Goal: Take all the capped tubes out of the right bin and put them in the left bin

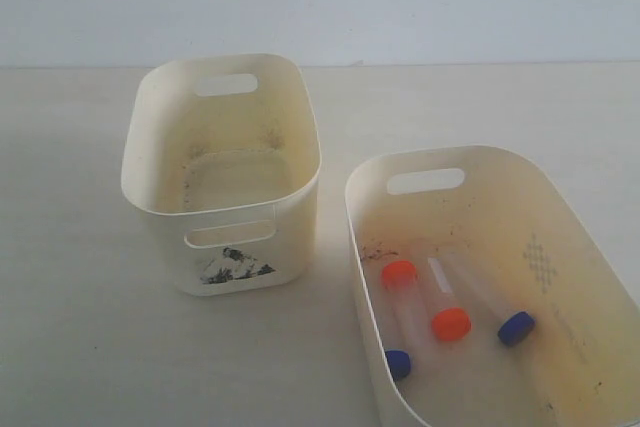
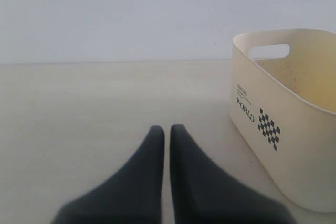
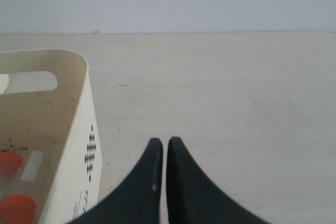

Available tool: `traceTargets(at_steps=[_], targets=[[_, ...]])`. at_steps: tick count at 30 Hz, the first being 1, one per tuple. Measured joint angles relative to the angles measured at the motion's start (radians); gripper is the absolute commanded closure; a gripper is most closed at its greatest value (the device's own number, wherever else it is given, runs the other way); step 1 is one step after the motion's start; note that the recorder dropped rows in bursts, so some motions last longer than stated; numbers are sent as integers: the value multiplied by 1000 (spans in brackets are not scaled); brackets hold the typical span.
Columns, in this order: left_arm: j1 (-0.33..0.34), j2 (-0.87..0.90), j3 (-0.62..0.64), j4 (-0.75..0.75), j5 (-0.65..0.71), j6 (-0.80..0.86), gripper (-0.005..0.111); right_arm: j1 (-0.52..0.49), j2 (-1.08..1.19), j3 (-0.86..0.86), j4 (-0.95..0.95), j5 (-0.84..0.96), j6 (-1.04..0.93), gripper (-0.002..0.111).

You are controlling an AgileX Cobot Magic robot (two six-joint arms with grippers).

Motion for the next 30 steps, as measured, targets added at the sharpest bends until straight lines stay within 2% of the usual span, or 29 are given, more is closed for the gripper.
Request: traceTargets(at_steps=[14,23,30], targets=[[0,0,0,0,0,0,102,0,0,0,0,-27,-2,106],[0,0,0,0,0,0,102,0,0,0,0,-500,-2,106],[0,0,0,0,0,0,102,0,-2,0,0,-767,-2,106]])
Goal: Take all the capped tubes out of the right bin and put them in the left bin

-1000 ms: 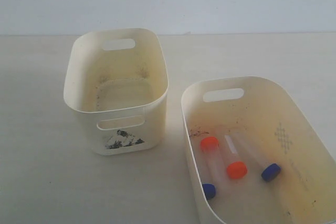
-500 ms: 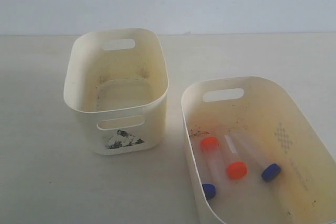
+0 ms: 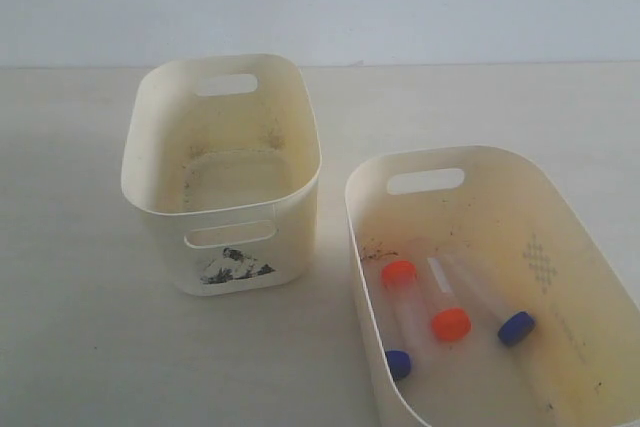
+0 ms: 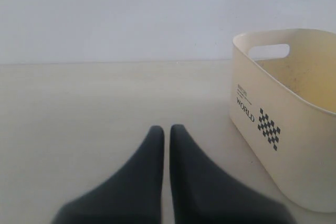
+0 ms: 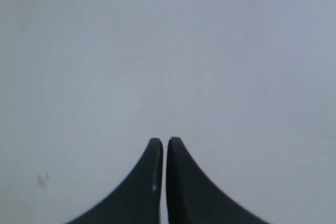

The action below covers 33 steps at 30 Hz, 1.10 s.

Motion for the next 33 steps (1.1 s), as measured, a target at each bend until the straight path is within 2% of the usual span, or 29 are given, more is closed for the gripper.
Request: traceTargets(at_steps=[4,7,12,17,19,21,25,33], targets=[[0,0,0,0,0,0,102,0,0,-10,0,-147,0,106],[0,0,0,0,0,0,102,0,-1,-104,0,-104,-28,106],[0,0,0,0,0,0,102,0,55,-377,0,142,-120,106],[0,0,0,0,0,0,102,0,255,-673,0,675,-140,106],[0,0,0,0,0,0,102,0,346,-737,0,898,-142,106],[0,0,0,0,0,0,102,0,413,-762,0,1041,-142,106],[0,0,0,0,0,0,102,0,505,-771,0,1127,-142,106],[0,0,0,0,0,0,102,0,556,-776,0,1137,-144,106]])
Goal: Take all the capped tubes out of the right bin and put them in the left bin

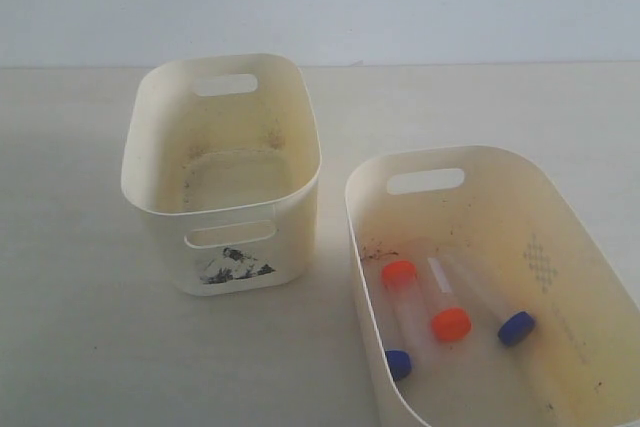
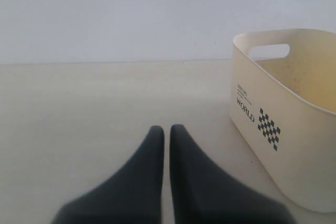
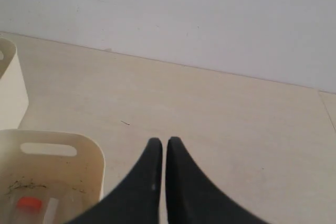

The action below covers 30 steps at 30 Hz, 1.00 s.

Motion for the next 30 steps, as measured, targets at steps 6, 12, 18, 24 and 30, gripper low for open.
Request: traceTargets(at_steps=[6,12,18,24,30], targets=[[0,0,0,0,0,0,102,0,0,0,15,-32,0,106],[0,0,0,0,0,0,102,0,34,0,201,69,-79,106],[0,0,0,0,0,0,102,0,143,0,316,213,-120,109],[0,0,0,0,0,0,102,0,280,0,359,294,-67,109],[0,0,0,0,0,0,102,45,292,-74,418,286,-79,109]])
